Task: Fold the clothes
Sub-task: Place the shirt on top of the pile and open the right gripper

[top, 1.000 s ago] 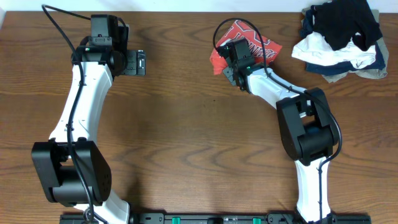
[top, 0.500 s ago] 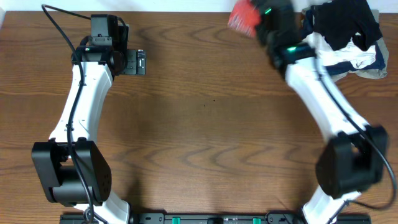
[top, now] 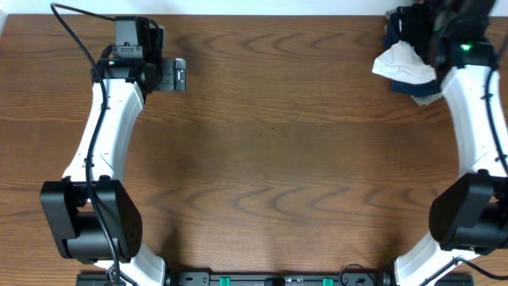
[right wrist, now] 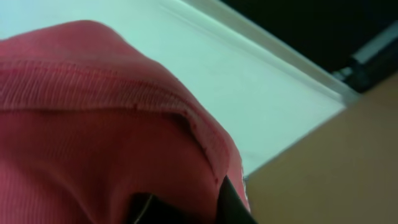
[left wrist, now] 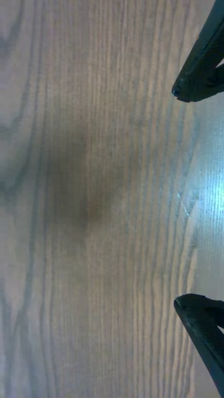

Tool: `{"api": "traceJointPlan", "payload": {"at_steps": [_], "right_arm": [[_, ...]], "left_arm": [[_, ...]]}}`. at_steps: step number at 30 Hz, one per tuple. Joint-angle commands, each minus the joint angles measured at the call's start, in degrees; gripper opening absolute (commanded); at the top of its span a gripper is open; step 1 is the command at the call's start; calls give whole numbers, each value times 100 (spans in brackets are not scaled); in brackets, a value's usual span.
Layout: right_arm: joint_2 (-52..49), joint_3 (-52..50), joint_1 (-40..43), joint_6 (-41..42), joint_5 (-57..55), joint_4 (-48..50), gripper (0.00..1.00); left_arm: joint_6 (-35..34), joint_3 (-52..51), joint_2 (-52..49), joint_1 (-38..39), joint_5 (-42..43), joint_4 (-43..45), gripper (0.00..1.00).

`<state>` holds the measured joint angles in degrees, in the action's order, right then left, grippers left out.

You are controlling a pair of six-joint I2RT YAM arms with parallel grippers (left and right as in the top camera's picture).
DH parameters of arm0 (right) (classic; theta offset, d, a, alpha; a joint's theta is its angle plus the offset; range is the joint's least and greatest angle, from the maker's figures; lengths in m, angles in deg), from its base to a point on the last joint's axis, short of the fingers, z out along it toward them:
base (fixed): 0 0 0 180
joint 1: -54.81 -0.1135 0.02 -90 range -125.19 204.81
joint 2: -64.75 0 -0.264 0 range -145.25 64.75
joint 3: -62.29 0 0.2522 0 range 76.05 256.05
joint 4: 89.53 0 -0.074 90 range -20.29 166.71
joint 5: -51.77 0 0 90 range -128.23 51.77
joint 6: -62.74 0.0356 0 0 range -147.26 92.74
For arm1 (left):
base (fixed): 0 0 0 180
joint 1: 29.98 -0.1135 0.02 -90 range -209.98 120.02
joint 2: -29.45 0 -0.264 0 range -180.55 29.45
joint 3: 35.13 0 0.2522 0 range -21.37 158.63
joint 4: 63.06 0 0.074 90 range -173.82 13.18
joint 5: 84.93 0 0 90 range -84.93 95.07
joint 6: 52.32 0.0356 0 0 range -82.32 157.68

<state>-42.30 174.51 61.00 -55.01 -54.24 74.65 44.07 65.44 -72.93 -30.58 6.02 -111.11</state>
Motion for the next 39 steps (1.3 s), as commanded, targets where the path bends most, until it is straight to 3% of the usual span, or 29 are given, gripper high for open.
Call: {"api": "traceJointPlan", "payload": {"at_steps": [1, 12, 19, 20, 21, 22, 23, 25, 29, 34, 39], "right_arm": [[-271, 48, 136, -350, 254, 262, 1], [-1777, 48, 452, -675, -367, 1974, 1], [-2052, 48, 518, -527, -299, 1591, 1], [-2055, 44, 531, -479, -306, 1589, 8], [-2052, 44, 544, -358, -308, 1596, 39], [-2041, 44, 549, -208, -315, 1617, 65], [-2002, 44, 546, -46, -374, 1639, 80], [-1871, 46, 501, 315, -592, 1582, 94], [-1086, 46, 197, 813, -514, 378, 99], [118, 46, -295, 828, 925, -1569, 99], [944, 44, -656, 848, 2124, -2732, 99]], "left_arm": [[39, -35, -81, -13, -9, 92, 100], [37, -35, -81, -13, -9, 251, 100], [37, -35, -81, -13, -9, 363, 100], [39, -35, -81, -13, -9, 380, 100], [39, -35, -81, -13, -9, 385, 100], [39, -35, -81, -13, -9, 385, 100], [39, -35, -81, -13, -9, 378, 100], [39, -35, -81, -13, -11, 354, 100], [39, -35, -81, -13, -11, 184, 99], [39, -35, -81, -13, -11, -35, 98], [39, -35, -81, -13, -11, -37, 98]]}}
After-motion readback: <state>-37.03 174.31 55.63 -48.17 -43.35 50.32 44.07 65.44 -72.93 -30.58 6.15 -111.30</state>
